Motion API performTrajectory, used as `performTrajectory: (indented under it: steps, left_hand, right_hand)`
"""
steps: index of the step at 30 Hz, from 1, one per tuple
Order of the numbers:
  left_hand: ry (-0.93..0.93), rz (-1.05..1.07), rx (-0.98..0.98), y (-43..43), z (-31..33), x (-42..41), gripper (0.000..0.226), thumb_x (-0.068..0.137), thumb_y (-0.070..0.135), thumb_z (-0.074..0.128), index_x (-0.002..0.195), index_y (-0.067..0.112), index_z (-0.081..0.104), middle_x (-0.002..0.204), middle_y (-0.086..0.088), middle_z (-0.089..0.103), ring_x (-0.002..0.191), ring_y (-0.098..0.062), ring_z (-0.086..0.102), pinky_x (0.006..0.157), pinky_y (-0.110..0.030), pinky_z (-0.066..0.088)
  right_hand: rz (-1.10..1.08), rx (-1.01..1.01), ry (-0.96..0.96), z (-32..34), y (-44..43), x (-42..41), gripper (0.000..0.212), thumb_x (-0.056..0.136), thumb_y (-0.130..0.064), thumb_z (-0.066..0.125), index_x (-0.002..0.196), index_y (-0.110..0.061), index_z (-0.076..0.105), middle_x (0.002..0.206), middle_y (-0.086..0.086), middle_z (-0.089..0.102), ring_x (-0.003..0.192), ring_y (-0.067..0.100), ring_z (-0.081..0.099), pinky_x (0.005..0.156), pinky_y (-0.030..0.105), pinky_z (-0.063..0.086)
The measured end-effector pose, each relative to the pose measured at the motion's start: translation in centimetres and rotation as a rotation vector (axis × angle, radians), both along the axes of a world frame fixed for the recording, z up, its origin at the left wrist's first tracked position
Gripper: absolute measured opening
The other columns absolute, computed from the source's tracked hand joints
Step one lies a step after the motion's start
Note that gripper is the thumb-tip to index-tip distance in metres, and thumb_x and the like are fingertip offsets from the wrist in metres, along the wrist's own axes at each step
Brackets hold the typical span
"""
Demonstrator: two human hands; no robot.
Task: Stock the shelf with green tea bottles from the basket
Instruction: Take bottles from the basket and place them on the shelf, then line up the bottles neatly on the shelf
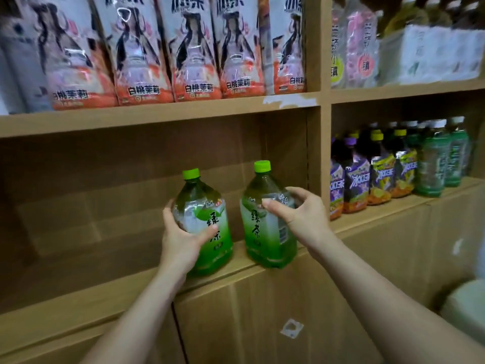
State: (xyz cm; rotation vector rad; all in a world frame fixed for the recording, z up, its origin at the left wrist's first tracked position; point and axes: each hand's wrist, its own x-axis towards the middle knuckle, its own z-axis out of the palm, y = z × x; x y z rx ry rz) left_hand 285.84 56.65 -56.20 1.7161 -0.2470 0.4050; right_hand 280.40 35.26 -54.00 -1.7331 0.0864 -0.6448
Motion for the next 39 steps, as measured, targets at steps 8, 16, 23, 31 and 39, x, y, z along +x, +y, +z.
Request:
performTrajectory:
  steps: [8,16,23,31,39]
  left_hand:
    - [0.012,0.114,0.441,0.2,-0.6,4.7,0.108,0.058,0.063,0.075,0.137,0.046,0.003,0.131,-0.01,0.055,0.119,-0.039,0.05,0.095,-0.05,0.047]
    - [0.082,0.094,0.356,-0.5,-1.4,7.6,0.118,0.063,0.051,0.08,0.145,0.04,-0.005,0.148,-0.005,0.04,0.127,-0.035,0.045,0.099,-0.042,0.043]
    - [0.112,0.181,0.548,-1.1,-0.6,6.0,0.105,0.079,0.041,0.07,0.15,0.021,-0.005,0.142,-0.014,0.046,0.127,-0.04,0.044,0.104,-0.047,0.037]
    - [-0.431,-0.358,0.099,-10.1,-1.3,-6.7,0.021,0.086,0.012,0.063,0.097,0.029,0.069,0.091,0.014,0.067,0.083,0.0,0.062,0.07,-0.014,0.051]
    - [-0.313,-1.02,0.188,-23.3,-4.2,-17.4,0.018,0.077,0.027,0.053,0.074,0.039,0.067,0.069,0.023,0.066,0.064,0.0,0.06,0.066,-0.025,0.05]
  right_hand:
    - [0.291,-0.015,0.085,-1.3,-0.6,4.0,0.082,0.074,-0.066,0.059,0.144,-0.037,0.028,0.134,-0.005,0.055,0.12,0.011,0.057,0.098,0.034,0.049]
    - [0.151,-0.262,0.125,-1.3,0.3,4.4,0.097,0.075,-0.041,0.072,0.149,-0.034,0.01,0.134,-0.016,0.044,0.122,0.002,0.038,0.106,0.037,0.042]
    - [0.007,-0.29,0.215,-0.7,1.0,3.6,0.081,0.089,-0.028,0.064,0.151,-0.029,0.012,0.146,0.002,0.044,0.133,0.023,0.044,0.109,0.04,0.039]
    - [-0.072,-0.43,0.184,2.4,-3.8,-12.9,0.024,0.089,-0.018,0.062,0.113,-0.021,0.063,0.087,0.006,0.073,0.078,0.018,0.071,0.068,0.03,0.057]
    - [-0.56,-0.455,0.504,1.7,-12.3,-32.1,0.007,0.09,-0.013,0.062,0.089,-0.013,0.068,0.073,0.005,0.073,0.067,0.014,0.068,0.063,0.024,0.052]
